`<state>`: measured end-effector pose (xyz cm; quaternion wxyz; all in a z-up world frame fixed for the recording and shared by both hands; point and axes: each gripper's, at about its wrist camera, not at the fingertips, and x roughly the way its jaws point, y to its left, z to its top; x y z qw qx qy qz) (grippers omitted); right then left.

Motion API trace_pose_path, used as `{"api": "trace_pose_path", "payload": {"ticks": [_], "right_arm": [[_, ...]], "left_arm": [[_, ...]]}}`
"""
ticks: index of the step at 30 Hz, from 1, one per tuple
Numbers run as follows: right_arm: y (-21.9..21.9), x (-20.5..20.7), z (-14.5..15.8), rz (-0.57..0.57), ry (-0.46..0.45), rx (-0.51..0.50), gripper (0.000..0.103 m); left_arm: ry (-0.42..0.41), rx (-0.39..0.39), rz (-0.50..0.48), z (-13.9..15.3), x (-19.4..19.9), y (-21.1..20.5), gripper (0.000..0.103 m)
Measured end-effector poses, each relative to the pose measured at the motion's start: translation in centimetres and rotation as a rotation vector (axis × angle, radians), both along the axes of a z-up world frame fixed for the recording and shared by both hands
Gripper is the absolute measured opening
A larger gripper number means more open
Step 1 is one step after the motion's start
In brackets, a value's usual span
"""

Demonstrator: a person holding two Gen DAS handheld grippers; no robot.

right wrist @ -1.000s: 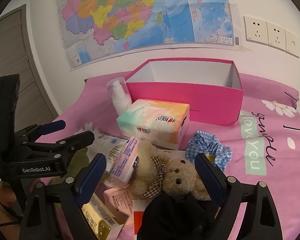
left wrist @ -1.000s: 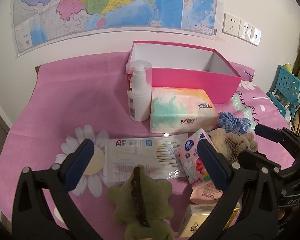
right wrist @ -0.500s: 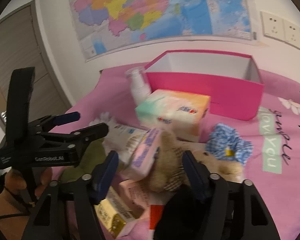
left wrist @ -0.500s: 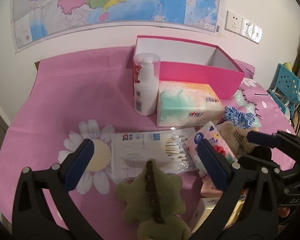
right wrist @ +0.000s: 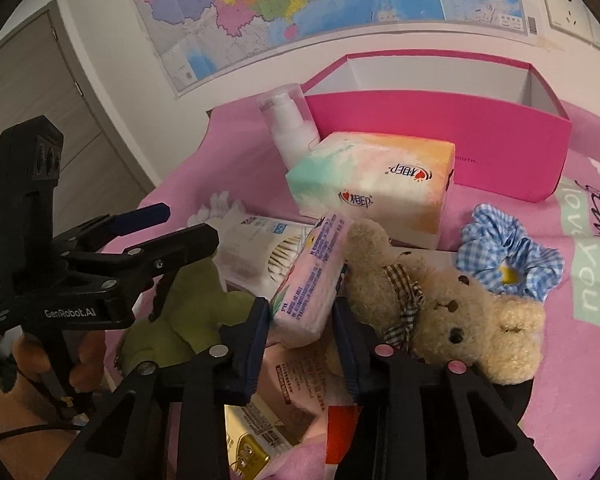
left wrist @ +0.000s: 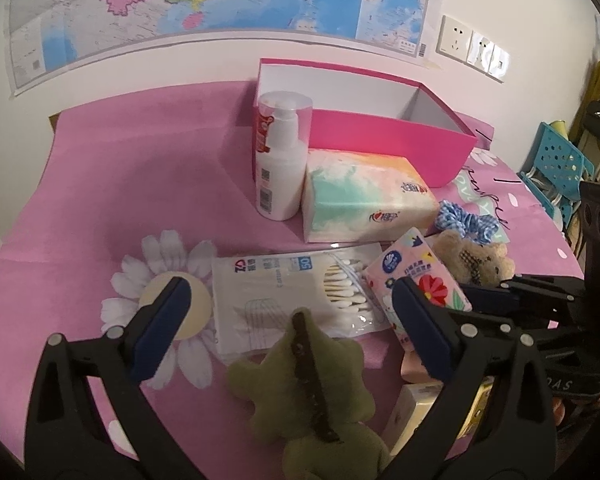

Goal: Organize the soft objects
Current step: 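Reach the right gripper to the pink wet-wipe pack and grasp it, then carry the wet-wipe pack into the pink box and open the right gripper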

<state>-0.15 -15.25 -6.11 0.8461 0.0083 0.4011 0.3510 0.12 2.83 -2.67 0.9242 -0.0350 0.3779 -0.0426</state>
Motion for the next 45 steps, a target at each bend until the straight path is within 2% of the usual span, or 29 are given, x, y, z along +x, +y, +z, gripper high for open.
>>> {"api": "trace_pose_path", "payload": {"ticks": [4, 6, 8, 13, 19, 21, 26, 30, 33, 39, 41, 45], "right_arm": [[-0.2, 0.0, 0.5, 0.033, -0.017, 0.006, 0.027], [-0.7, 0.4, 0.7, 0.039, 0.001, 0.041, 0.026], [-1.1, 0.8, 0.9, 0.026, 0.005, 0.029, 0.026], [-2.0, 0.9, 0.9, 0.052, 0.031, 0.082, 0.024], [-3.0, 0.8, 2.5, 0.088, 0.009, 0.137, 0.023], [-3.6, 1.3, 2.7, 0.092, 0.019, 0.143, 0.023], [-5.8, 2.6, 2.4, 0.076, 0.069, 0.163, 0.023], [-7.7, 3.4, 1.8, 0.040, 0.100, 0.179, 0.023], [-8.3, 3.6, 1.3, 0.023, 0.112, 0.170, 0.023], [-7.9, 4.0, 1.1, 0.014, 0.109, 0.155, 0.023], [-7.8, 4.0, 1.2, 0.010, 0.098, 0.151, 0.023], [-6.9, 3.8, 1.4, 0.026, 0.086, 0.139, 0.023]], "left_arm": [[0.004, -0.029, -0.027, 0.1, 0.3, 0.3, 0.096], [0.002, -0.012, -0.043, 0.3, 0.4, 0.4, 0.094], [0.004, -0.009, -0.043, 0.3, 0.4, 0.8, 0.094], [0.023, -0.074, -0.098, 0.3, 0.2, 1.3, 0.088], [0.033, -0.154, -0.246, 1.2, 1.2, -0.4, 0.075], [0.036, -0.148, -0.308, 1.5, 1.5, -1.5, 0.074], [0.074, -0.066, -0.384, 1.2, 3.3, -4.6, 0.073], [0.128, -0.056, -0.447, 0.1, 4.6, -6.3, 0.072], [0.151, -0.059, -0.494, -0.4, 4.8, -7.3, 0.067], [0.168, -0.028, -0.550, -0.5, 4.3, -8.8, 0.066], [0.174, -0.057, -0.574, -0.4, 4.1, -9.0, 0.066], [0.154, -0.053, -0.611, -0.1, 3.4, -9.9, 0.065]]}}
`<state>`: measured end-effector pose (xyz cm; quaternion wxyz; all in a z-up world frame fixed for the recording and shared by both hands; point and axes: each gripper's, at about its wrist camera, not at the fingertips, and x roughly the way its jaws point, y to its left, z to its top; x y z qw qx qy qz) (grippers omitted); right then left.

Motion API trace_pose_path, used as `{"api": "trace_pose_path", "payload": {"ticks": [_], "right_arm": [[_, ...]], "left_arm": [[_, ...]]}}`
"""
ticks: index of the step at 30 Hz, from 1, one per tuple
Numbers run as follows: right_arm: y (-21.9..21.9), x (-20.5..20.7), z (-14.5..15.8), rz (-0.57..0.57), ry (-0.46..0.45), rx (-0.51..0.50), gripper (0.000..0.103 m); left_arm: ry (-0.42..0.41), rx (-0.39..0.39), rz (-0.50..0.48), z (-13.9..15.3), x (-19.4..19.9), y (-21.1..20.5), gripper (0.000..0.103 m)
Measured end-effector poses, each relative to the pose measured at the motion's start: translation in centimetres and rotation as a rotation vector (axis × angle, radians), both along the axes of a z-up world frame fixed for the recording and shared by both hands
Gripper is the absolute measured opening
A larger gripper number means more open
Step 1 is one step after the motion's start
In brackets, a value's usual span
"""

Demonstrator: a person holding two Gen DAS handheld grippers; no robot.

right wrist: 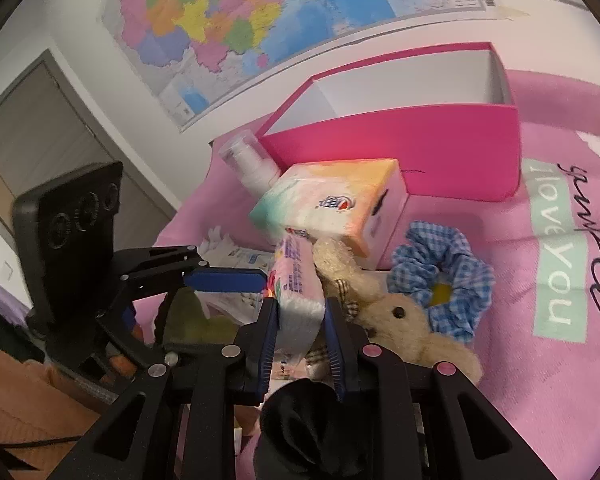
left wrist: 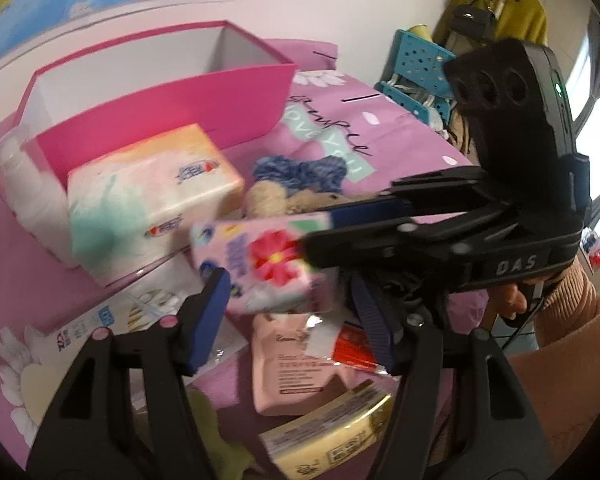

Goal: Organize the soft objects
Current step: 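Carry the wet-wipe pack into the pink box and open the right gripper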

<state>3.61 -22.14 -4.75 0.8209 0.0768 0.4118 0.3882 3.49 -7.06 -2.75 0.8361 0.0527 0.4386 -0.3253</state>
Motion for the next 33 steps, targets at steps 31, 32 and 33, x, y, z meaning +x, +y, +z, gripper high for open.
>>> {"api": "trace_pose_path", "payload": {"ticks": [31, 32, 33], "right_arm": [[-1.2, 2.0, 3.5, -0.006, -0.074, 0.064, 0.021], [-1.1, 2.2, 4.2, -0.002, -0.094, 0.061, 0.021], [-0.9, 2.7, 5.2, 0.000, -0.122, 0.061, 0.021]], "left_arm": [[0.011, -0.087, 0.029, 4.2, 4.3, 3.1, 0.066], [-0.007, -0.088, 0.040, 4.9, 4.6, 3.2, 0.066], [-0.029, -0.086, 0.057, 5.7, 5.1, 3.3, 0.066]]}}
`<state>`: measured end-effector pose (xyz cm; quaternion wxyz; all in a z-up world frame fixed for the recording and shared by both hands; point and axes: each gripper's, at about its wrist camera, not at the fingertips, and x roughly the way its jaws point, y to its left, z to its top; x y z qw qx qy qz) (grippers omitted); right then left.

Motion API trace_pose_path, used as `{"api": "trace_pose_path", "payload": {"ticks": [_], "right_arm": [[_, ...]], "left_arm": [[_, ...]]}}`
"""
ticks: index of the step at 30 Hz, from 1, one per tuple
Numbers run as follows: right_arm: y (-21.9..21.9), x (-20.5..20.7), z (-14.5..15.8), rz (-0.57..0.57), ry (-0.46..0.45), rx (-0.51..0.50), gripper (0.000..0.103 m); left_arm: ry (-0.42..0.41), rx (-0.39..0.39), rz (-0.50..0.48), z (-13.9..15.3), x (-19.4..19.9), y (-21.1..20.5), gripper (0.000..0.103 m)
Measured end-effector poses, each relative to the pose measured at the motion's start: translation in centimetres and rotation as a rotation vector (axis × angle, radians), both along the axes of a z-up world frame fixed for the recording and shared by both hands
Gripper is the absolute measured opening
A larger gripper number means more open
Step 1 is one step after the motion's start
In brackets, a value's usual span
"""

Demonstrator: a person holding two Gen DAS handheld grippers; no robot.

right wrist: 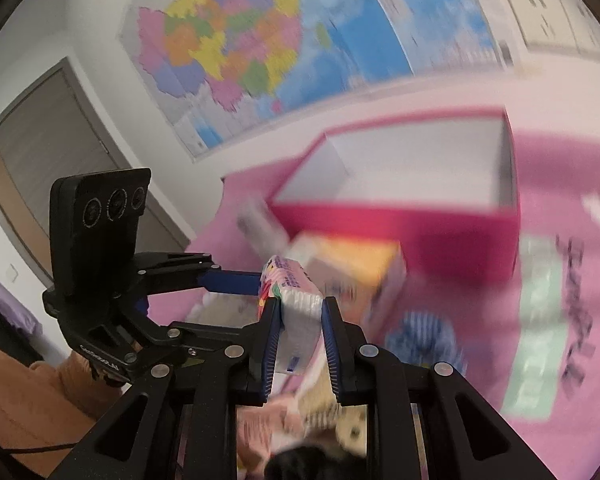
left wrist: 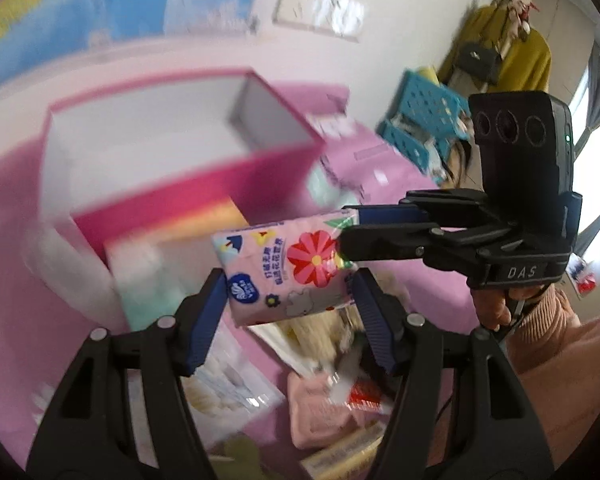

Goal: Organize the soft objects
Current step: 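Carry the wet-wipe pack into the pink box and open the right gripper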

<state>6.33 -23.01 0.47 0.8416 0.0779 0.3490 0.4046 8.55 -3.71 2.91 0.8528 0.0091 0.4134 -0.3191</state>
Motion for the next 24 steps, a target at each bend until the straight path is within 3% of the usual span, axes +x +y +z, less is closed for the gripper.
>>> {"api": "trace_pose_path", "payload": {"ticks": [6, 9, 14, 19, 24], "right_arm": [[1.3, 4.1, 3.0, 0.003, -0.086, 0.022, 0.021], [2.2, 6.9, 3.4, -0.009, -0.085, 0.036, 0.021], [3.3, 11.3, 2.2, -0.052, -0.030, 0.039, 0.021], [3.9, 14.4, -0.5, -0.092, 0.059, 0.040, 0.021], [4.7, 16.2, -2.3, -0.142, 0.125, -0.043, 0.028]], "left_arm": [[-0.073, 0.017, 0.111, 2.8, 3.7, 0.8, 0.066], [-0.089, 0.044, 0.152, 3.3, 5.7, 1.3, 0.065], [-0.088, 0.100, 0.187, 2.6, 8.1, 1.0, 0.066], [-0.014, 0.112, 0.213, 0.6, 10.9, 1.0, 0.066], [0.021, 0.119, 0.284, -0.6, 11.9, 1.6, 0.066]]}}
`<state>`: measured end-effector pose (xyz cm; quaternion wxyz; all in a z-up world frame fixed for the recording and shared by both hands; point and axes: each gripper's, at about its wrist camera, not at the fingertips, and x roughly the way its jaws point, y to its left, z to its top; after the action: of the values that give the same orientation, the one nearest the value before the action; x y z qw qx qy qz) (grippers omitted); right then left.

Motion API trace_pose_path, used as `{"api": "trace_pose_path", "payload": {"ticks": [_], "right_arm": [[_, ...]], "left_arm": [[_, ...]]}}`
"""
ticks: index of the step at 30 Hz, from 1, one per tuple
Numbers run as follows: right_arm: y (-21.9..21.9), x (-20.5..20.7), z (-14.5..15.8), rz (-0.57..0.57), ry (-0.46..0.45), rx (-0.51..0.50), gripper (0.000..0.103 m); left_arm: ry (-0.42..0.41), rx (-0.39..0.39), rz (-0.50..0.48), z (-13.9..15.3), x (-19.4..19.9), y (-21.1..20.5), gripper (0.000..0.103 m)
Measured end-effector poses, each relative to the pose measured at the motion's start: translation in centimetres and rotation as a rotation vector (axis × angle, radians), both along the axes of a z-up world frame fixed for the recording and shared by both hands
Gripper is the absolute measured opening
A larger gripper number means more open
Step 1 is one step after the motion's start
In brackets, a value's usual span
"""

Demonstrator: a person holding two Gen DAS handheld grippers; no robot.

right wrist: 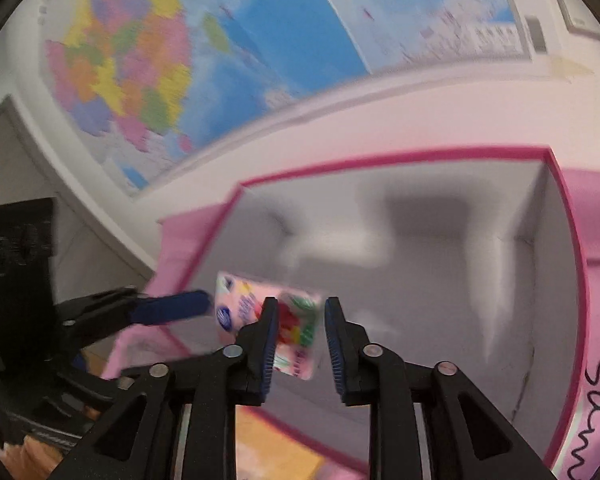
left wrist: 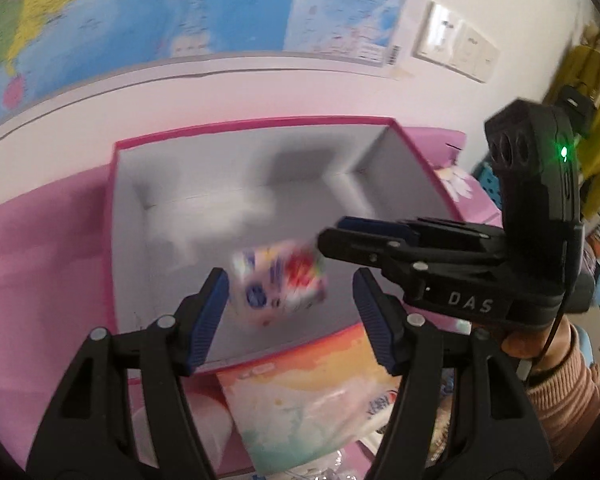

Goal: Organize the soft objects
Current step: 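Carry the wet-wipe pack into the pink box and open the right gripper, then move the right gripper to the green plush dinosaur and grasp it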

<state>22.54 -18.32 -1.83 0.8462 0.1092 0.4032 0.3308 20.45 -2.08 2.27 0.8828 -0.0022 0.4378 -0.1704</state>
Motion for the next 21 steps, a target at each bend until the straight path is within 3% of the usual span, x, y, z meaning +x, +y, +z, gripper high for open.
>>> {"api": "trace_pose_path", "payload": {"ticks": [3, 6, 12, 16, 21], "right_arm": [[-0.1, -0.3, -0.4, -0.022, -0.010, -0.059, 0.032], [-1.1, -1.6, 0.3, -0.030, -0.030, -0.041, 0.034], [-2.4, -8.0, 2.9, 0.065, -0.132, -0.003, 0.045], [-2.2, -13.1, 3.2, 0.179, -0.162, 0.020, 0.052], [-0.6, -18.1, 1.9, 0.287, -0.141, -0.002, 0.053]], "left_arm": [[-0.055, 0.015, 0.028, 0.6, -1.5, 0.7, 0.066], [-0.131, 0.009, 0.023, 1.9, -4.6, 1.7, 0.066], [-0.237, -0.027, -0.040, 3.1, -11.7, 3.4, 0.074], [-0.251, -0.030, -0.049, 2.2, -15.5, 4.7, 0.079], [-0.181, -0.041, 0.007, -1.0, -18.4, 6.4, 0.079]]}}
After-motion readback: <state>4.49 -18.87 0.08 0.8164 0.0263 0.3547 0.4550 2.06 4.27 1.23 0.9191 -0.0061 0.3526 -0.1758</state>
